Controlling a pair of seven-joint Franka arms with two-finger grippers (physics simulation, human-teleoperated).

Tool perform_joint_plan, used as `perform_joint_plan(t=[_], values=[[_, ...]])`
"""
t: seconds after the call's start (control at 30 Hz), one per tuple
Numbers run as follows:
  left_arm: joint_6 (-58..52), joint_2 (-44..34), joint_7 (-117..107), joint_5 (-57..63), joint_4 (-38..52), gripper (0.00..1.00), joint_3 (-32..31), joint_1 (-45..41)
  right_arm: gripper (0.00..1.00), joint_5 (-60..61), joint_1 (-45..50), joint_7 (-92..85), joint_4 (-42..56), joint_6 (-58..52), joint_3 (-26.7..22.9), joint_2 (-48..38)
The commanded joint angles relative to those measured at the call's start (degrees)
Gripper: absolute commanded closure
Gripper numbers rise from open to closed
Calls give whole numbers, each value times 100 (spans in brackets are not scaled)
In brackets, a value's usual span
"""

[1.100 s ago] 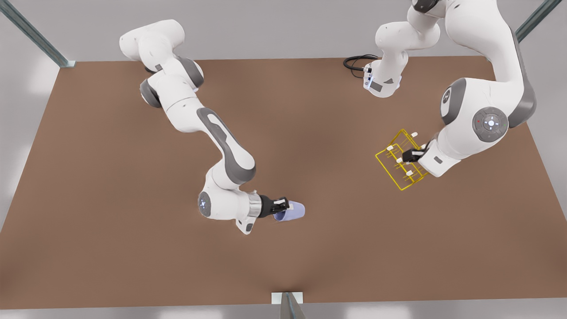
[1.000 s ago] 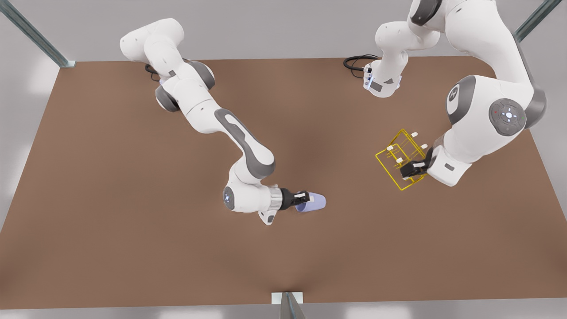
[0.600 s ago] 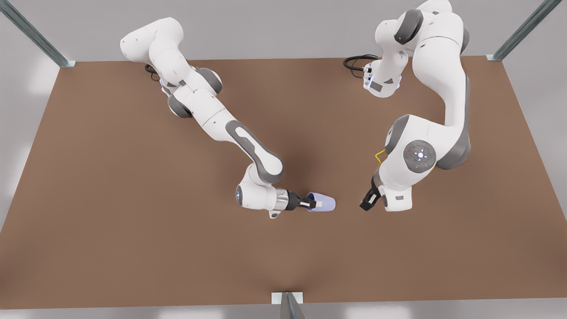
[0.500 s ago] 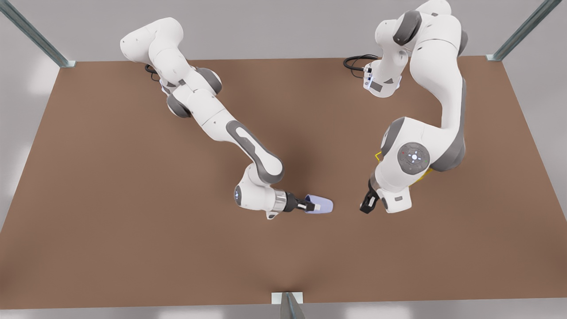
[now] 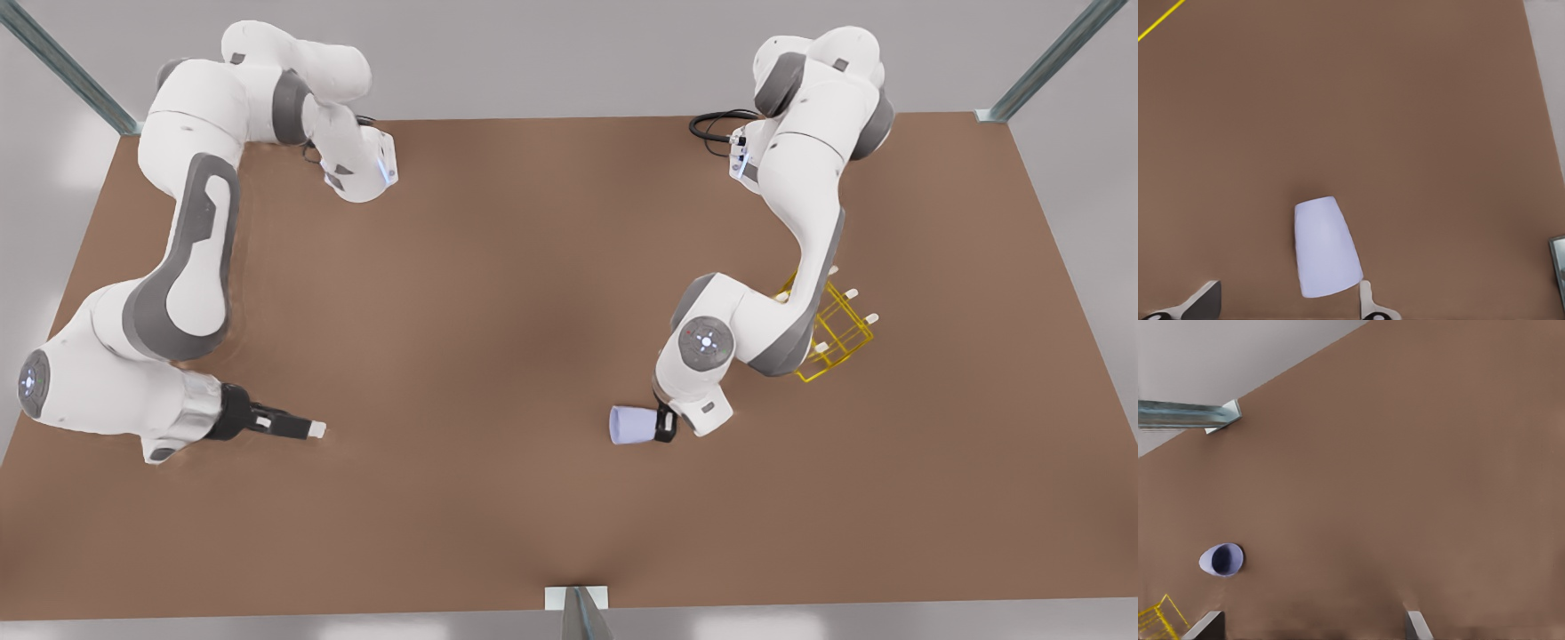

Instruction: Place the cup on the cup holder

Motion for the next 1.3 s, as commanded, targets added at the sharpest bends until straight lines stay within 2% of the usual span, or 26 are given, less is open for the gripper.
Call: perform_joint_plan(t=[0.0, 0.03, 0.07, 0.1, 0.13, 0.2, 0.4, 0.57, 1.07, 1.27], values=[[498, 119, -1942, 98, 5, 0, -1, -79, 0, -2524, -657, -1944, -1337, -137, 959, -1225], [604, 190, -1942, 107, 5, 0, -1, -88, 0, -2656, -358, -1760, -1592, -110, 660, -1524], [648, 225, -1942, 142, 5, 0, -1, -88, 0, -2691, -349, -1540, -2400, 381, 730, -2060], [683, 278, -1925, 151, -3, 0, -1, -88, 0, -2770, -384, -1092, -3015, 838, 1055, -2359], [709, 295, -1942, 142, -3, 0, -1, -88, 1, -2946, -411, -924, -3341, 1023, 1223, -2535], [718, 348, -1969, 221, -4, 0, -1, -88, 0, -2946, -420, -696, -2682, 900, 1179, -2315], [973, 594, -1828, 309, -4, 0, 219, -79, 0, -3174, -191, -292, -2234, 839, 1240, -2210], [1096, 770, -1784, 757, -100, 0, 254, -79, 0, -3130, -174, -221, -2216, 892, 1258, -2148], [1017, 831, -3173, 616, -276, 0, 263, -79, 0, -3043, -182, -125, -2093, 892, 1249, -2148], [1131, 1368, -3524, 643, 550, 0, 263, -194, 0, -3043, -182, -45, -2085, 918, 1249, -2139]])
